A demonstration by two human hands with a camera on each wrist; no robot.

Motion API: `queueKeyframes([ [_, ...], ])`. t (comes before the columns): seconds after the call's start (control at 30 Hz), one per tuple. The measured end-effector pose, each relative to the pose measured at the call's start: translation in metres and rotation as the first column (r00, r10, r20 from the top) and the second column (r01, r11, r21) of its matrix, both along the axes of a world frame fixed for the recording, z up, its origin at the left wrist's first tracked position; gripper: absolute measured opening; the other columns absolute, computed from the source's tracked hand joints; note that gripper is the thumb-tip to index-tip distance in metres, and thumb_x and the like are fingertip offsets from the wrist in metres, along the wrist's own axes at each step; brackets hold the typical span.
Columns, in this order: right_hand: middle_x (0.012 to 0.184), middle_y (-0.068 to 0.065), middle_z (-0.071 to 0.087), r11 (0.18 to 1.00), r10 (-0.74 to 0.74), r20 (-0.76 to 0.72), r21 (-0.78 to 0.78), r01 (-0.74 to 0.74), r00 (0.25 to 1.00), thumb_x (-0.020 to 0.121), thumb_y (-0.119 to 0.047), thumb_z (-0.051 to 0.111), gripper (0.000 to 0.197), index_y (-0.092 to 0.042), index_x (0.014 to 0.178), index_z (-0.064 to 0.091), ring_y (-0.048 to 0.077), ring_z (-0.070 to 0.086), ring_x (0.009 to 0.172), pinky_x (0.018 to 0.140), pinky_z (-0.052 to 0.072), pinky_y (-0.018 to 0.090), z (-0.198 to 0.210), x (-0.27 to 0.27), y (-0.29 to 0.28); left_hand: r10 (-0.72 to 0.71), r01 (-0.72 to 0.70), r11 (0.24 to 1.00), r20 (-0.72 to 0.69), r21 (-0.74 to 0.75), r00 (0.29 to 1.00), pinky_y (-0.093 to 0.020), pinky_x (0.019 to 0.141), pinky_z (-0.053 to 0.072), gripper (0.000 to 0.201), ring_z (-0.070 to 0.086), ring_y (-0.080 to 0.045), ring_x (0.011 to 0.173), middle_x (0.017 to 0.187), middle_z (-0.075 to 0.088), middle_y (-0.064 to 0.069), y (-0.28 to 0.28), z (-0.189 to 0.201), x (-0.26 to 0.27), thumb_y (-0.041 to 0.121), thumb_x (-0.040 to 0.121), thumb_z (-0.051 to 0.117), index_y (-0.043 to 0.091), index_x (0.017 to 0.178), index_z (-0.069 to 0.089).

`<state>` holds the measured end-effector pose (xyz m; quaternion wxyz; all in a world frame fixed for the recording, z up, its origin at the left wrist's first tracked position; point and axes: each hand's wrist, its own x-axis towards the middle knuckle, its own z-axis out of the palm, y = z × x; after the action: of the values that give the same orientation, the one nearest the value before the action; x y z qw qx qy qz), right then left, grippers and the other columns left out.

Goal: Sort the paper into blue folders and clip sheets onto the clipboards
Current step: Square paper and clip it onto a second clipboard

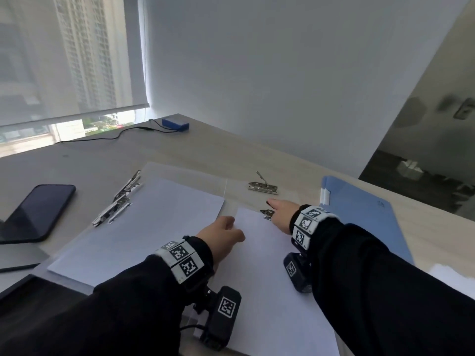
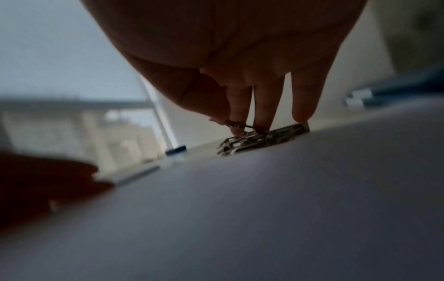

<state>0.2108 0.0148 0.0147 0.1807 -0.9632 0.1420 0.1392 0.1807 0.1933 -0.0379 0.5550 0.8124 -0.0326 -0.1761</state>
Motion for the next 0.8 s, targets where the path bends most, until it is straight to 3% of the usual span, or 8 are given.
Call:
queueKeyframes([
  [0.07, 0.152, 0.013, 0.037, 0.986, 0.051, -0.110, -0.151, -0.067, 0.993, 0.095, -0.008, 0.035, 0.064, -0.019, 0.154, 0.012, 0.030, 0.044, 0.134, 0.107, 0.037, 0.033, -0.004, 0.003, 0.004, 0.002, -0.002, 1.000, -0.008, -0.022, 1.000, -0.022, 0.091, 0.032, 0.063, 0.046, -0.018, 0.131, 0.150, 0.043, 0.000, 0.000, -0.001, 0.000, 0.021, 0.086, 0.059, 0.017, 0.145, 0.036],
  [0.13, 0.160, 0.014, 0.019, 0.953, 0.110, -0.216, -0.255, -0.165, 0.970, 0.093, -0.007, 0.040, 0.073, -0.016, 0.154, 0.001, 0.031, 0.032, 0.142, 0.114, 0.030, 0.039, -0.009, 0.009, 0.007, -0.005, 0.005, 0.999, -0.015, -0.035, 1.000, -0.022, 0.091, 0.033, 0.064, 0.046, -0.018, 0.131, 0.150, 0.042, 0.000, -0.001, -0.003, 0.001, 0.020, 0.086, 0.059, 0.017, 0.145, 0.036],
  [0.27, 0.158, 0.013, 0.020, 0.863, 0.178, -0.335, -0.399, -0.310, 0.925, 0.085, -0.010, 0.053, 0.088, -0.022, 0.153, -0.002, 0.037, 0.033, 0.140, 0.109, 0.035, 0.046, -0.015, 0.018, 0.010, -0.018, 0.017, 0.999, -0.014, -0.037, 1.000, -0.022, 0.094, 0.033, 0.065, 0.045, -0.018, 0.133, 0.151, 0.041, -0.001, -0.001, -0.005, 0.003, 0.021, 0.085, 0.060, 0.017, 0.145, 0.036],
  [0.43, 0.159, 0.009, 0.020, 0.879, 0.238, -0.270, -0.348, -0.325, 0.933, 0.090, -0.012, 0.041, 0.075, -0.025, 0.154, 0.004, 0.033, 0.035, 0.140, 0.109, 0.035, 0.040, -0.009, 0.011, 0.004, -0.026, 0.025, 0.999, -0.008, -0.029, 1.000, -0.023, 0.098, 0.034, 0.067, 0.045, -0.018, 0.133, 0.150, 0.042, 0.000, 0.000, -0.003, 0.001, 0.024, 0.082, 0.061, 0.017, 0.144, 0.037],
  [0.53, 0.164, 0.003, 0.008, 0.969, 0.224, -0.104, -0.082, -0.233, 0.969, 0.089, -0.015, 0.047, 0.075, -0.032, 0.154, 0.013, 0.025, 0.020, 0.148, 0.115, 0.022, 0.031, -0.001, -0.010, -0.011, -0.031, 0.031, 0.999, 0.001, -0.014, 1.000, -0.024, 0.099, 0.034, 0.070, 0.045, -0.019, 0.133, 0.150, 0.042, 0.000, 0.001, -0.001, -0.001, 0.027, 0.080, 0.062, 0.018, 0.144, 0.037],
  [0.63, 0.157, 0.004, 0.029, 0.960, 0.045, 0.137, 0.268, -0.081, 0.990, 0.090, -0.017, 0.052, 0.062, -0.025, 0.148, 0.033, 0.021, 0.031, 0.142, 0.105, 0.025, 0.026, -0.007, -0.044, -0.035, -0.031, 0.031, 0.999, -0.004, -0.014, 1.000, -0.024, 0.097, 0.034, 0.064, 0.045, -0.019, 0.133, 0.150, 0.042, 0.000, 0.001, -0.001, -0.001, 0.023, 0.085, 0.060, 0.018, 0.145, 0.036],
  [0.73, 0.111, -0.004, 0.059, 0.857, -0.302, 0.200, 0.485, 0.174, 0.932, 0.091, -0.013, 0.052, 0.042, -0.015, 0.133, 0.055, 0.017, 0.057, 0.104, 0.082, 0.039, 0.024, -0.025, -0.080, -0.070, -0.033, 0.033, 0.999, 0.001, -0.009, 0.999, -0.024, 0.092, 0.034, 0.063, 0.045, -0.020, 0.132, 0.150, 0.042, -0.001, -0.001, 0.000, -0.003, 0.022, 0.087, 0.059, 0.017, 0.145, 0.036],
  [0.8, 0.080, -0.005, 0.054, 0.715, -0.502, 0.158, 0.629, 0.305, 0.851, 0.090, -0.013, 0.052, 0.033, -0.014, 0.121, 0.064, 0.011, 0.050, 0.070, 0.062, 0.037, 0.022, -0.033, -0.103, -0.091, -0.035, 0.035, 0.999, 0.006, -0.009, 0.999, -0.024, 0.091, 0.033, 0.062, 0.045, -0.020, 0.132, 0.151, 0.041, -0.002, -0.002, 0.000, -0.003, 0.021, 0.088, 0.059, 0.015, 0.145, 0.036],
])
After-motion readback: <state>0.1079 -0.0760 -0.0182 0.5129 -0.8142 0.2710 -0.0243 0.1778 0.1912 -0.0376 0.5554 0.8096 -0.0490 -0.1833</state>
